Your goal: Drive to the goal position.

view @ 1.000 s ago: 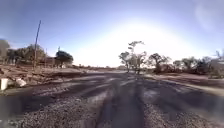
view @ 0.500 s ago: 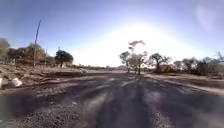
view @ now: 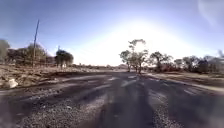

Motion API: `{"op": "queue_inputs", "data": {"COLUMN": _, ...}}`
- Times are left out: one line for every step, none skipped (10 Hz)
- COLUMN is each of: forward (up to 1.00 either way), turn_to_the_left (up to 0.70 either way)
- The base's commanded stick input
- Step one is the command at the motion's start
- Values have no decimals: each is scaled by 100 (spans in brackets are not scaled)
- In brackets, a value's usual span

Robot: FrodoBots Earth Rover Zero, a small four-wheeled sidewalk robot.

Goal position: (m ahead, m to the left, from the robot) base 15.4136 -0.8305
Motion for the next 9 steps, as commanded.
{"op": "queue_inputs", "data": {"forward": 50, "turn_to_the_left": 0}}
{"op": "queue_inputs", "data": {"forward": 50, "turn_to_the_left": 0}}
{"op": "queue_inputs", "data": {"forward": 50, "turn_to_the_left": 0}}
{"op": "queue_inputs", "data": {"forward": 50, "turn_to_the_left": 0}}
{"op": "queue_inputs", "data": {"forward": 50, "turn_to_the_left": 0}}
{"op": "queue_inputs", "data": {"forward": 50, "turn_to_the_left": 0}}
{"op": "queue_inputs", "data": {"forward": 50, "turn_to_the_left": 0}}
{"op": "queue_inputs", "data": {"forward": 50, "turn_to_the_left": 0}}
{"op": "queue_inputs", "data": {"forward": 50, "turn_to_the_left": 0}}
